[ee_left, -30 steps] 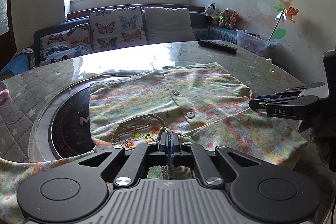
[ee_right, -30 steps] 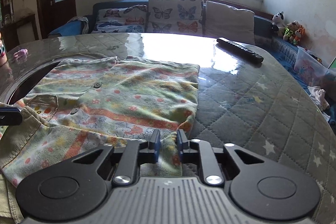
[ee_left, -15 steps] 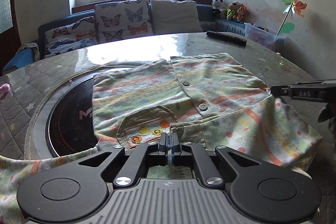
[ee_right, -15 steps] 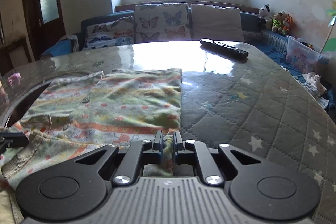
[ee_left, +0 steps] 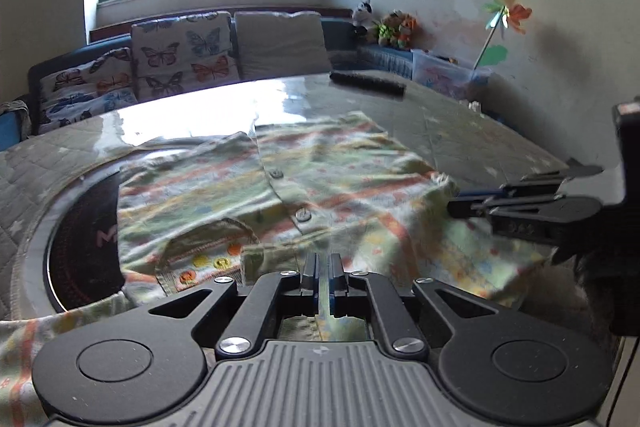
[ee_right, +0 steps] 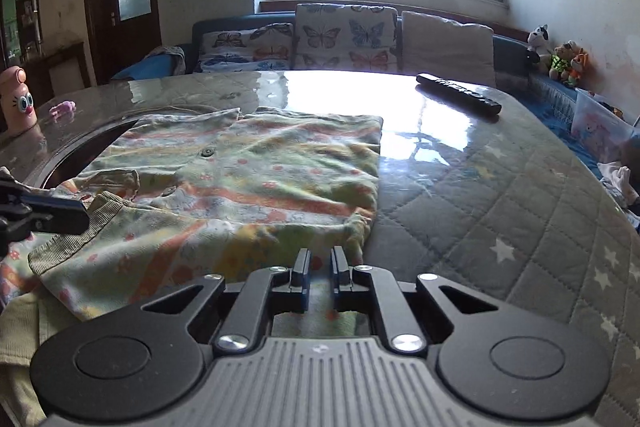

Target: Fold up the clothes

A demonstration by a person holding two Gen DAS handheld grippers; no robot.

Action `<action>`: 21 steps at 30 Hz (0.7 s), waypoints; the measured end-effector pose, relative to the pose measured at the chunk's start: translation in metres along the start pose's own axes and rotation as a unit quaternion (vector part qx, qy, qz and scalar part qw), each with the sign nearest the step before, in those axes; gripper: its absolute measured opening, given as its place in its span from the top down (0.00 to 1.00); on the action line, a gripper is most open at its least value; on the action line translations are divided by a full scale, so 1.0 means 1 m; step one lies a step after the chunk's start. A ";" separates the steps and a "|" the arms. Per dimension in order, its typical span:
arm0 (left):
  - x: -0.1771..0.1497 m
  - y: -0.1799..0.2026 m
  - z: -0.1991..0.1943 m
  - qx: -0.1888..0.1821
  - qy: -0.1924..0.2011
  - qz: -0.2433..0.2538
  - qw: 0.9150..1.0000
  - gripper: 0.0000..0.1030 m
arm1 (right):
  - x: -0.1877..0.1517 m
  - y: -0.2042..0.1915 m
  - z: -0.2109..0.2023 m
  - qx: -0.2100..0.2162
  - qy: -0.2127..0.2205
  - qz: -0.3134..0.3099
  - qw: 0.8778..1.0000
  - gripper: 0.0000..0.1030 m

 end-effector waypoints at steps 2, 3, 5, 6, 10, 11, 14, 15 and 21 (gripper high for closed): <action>-0.007 -0.007 0.007 0.007 -0.013 -0.007 1.000 0.94 | -0.004 0.008 -0.003 -0.004 -0.008 0.010 1.000 0.91; -0.010 -0.010 0.010 0.011 -0.018 -0.010 1.000 0.94 | -0.006 0.011 -0.004 -0.004 -0.010 0.014 1.000 0.91; -0.013 -0.014 0.009 0.015 -0.018 -0.011 1.000 0.94 | -0.008 0.015 -0.010 -0.015 -0.012 0.002 1.000 0.91; -0.013 -0.015 0.008 0.016 -0.018 -0.012 1.000 0.94 | -0.009 0.017 -0.013 -0.020 -0.012 -0.003 1.000 0.91; -0.013 -0.014 -0.001 0.017 -0.014 -0.015 1.000 0.94 | -0.009 0.008 -0.034 0.004 0.008 -0.017 1.000 0.91; -0.014 -0.014 -0.002 0.018 -0.014 -0.013 1.000 0.94 | -0.010 0.003 -0.039 0.012 0.010 -0.025 1.000 0.91; -0.019 -0.015 -0.005 0.028 -0.017 -0.008 0.999 0.93 | -0.025 -0.004 -0.046 0.023 -0.007 -0.036 0.999 0.91; -0.021 -0.017 -0.007 0.033 -0.018 -0.008 0.999 0.93 | -0.031 -0.004 -0.048 0.021 -0.014 -0.039 0.999 0.90; -0.023 -0.027 -0.020 0.048 -0.010 -0.018 0.999 0.93 | -0.045 0.001 -0.066 0.017 -0.024 -0.050 0.998 0.84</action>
Point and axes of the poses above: each gripper's, at about its wrist camera, not at the fingertips, and z roughly the way its jaws point, y to its right, x to its top, the point moved 10 cm from there along z, roughly the way its jaws point, and after that the axes turned 13 degrees about -x, right-handed, at the moved point
